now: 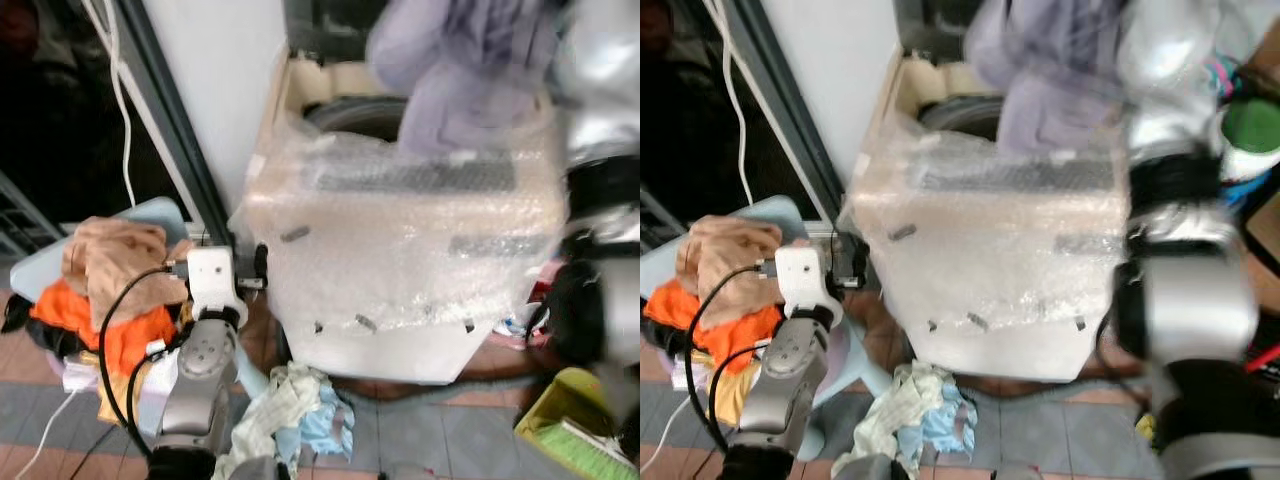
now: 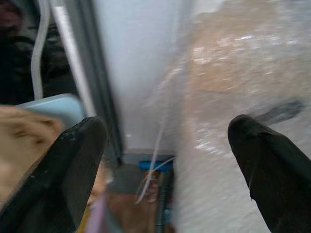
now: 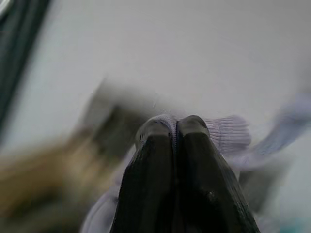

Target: Clothes washing

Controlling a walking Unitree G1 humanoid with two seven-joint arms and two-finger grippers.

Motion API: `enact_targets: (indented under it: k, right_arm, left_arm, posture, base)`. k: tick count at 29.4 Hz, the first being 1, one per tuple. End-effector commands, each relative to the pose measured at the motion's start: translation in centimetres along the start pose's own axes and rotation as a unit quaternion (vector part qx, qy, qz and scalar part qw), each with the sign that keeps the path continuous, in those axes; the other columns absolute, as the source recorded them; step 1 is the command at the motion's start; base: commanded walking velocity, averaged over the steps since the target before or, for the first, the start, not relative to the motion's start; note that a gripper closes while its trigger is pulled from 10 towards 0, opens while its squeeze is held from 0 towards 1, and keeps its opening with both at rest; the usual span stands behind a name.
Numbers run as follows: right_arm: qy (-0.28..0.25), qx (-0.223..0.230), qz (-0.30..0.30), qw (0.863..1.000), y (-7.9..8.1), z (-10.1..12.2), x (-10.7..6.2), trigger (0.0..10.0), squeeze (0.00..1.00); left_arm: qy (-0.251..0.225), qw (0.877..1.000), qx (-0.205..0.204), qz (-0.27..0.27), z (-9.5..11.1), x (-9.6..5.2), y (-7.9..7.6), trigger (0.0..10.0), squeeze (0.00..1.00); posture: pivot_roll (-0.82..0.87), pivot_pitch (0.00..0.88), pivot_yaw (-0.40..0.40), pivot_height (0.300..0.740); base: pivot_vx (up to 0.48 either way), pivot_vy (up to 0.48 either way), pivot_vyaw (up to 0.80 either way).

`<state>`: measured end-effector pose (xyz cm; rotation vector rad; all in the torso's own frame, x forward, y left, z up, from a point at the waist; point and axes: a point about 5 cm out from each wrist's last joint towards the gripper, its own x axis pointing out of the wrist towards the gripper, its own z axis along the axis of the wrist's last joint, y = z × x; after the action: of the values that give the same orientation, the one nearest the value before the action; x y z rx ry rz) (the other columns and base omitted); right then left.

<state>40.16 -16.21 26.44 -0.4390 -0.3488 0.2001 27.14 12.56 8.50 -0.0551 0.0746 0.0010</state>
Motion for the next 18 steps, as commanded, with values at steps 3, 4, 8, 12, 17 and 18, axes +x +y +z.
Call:
enact_targets:
  k: [3,4,8,12,17,18]
  right_arm:
    - [0.093,0.048,0.046,0.993,2.7,-4.1,-2.2,10.0,0.0]
    - [0.128,0.061,0.056,0.988,3.5,-5.5,-3.3,10.0,0.0]
    - [0.189,0.132,0.04,0.972,4.2,-8.0,-6.0,10.0,0.08]
    - [0.139,0.129,-0.016,0.982,2.7,-7.2,-7.5,10.0,1.0]
    - [0.073,0.081,-0.048,0.993,2.2,-5.0,-9.2,10.0,1.0]
    - [0.066,0.079,-0.054,0.993,2.3,-4.7,-9.5,10.0,1.0]
  left_arm:
    - [0.011,1.0,0.002,0.003,-0.5,-0.2,0.0,10.0,0.0]
    - [0.013,1.0,0.004,0.001,-0.5,-0.2,-0.1,10.0,0.0]
    - [0.014,1.0,0.007,-0.002,-0.5,-0.1,-0.2,10.0,0.0]
    - [0.015,1.0,0.009,-0.003,-0.5,-0.1,-0.2,10.0,0.0]
    - [0.02,1.0,0.012,0.002,-0.7,-0.2,0.0,10.0,0.0]
    - [0.021,1.0,0.013,0.002,-0.7,-0.2,0.0,10.0,0.0]
  posture:
    - [-0.11,0.0,0.112,0.74]
    - [-0.11,0.0,0.113,0.74]
    - [-0.12,0.0,0.118,0.74]
    - [-0.12,0.0,0.118,0.74]
    - [-0.12,0.0,0.118,0.74]
    - [-0.12,0.0,0.118,0.74]
  base:
    - [0.0,0.0,0.0]
    - [0.0,0.0,0.0]
    - [0.0,0.0,0.0]
    - [0.0,0.0,0.0]
    - [0.0,0.0,0.0]
    - [0.0,0.0,0.0]
